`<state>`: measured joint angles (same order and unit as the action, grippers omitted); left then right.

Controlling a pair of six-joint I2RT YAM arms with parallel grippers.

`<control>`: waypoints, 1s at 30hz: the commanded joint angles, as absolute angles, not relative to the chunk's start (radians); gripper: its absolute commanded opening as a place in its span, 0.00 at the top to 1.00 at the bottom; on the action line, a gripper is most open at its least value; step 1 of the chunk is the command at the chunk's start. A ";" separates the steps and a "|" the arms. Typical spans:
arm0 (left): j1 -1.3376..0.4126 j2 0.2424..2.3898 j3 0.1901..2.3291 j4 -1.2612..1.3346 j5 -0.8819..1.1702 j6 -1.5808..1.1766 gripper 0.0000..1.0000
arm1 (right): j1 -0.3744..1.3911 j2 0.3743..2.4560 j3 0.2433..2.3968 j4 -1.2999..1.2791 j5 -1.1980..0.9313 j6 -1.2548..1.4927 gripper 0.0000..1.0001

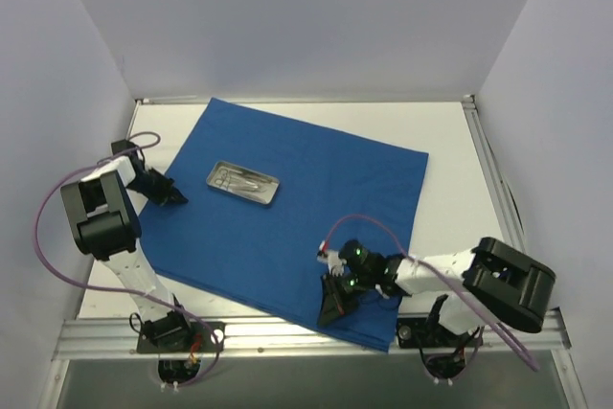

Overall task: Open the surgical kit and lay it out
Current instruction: Smooth out the surgical kit at the center of the board.

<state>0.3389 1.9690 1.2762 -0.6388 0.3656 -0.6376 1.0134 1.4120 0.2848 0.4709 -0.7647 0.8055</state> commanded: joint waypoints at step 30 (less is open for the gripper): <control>0.222 2.108 1.482 -0.649 0.258 -0.600 0.98 | 0.368 1.381 0.460 0.180 -0.734 0.568 1.00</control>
<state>0.2260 2.0781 1.4761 -0.6617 0.2741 -0.6136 0.3729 1.5124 0.4522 0.3065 -0.8562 0.5259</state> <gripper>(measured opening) 0.029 0.027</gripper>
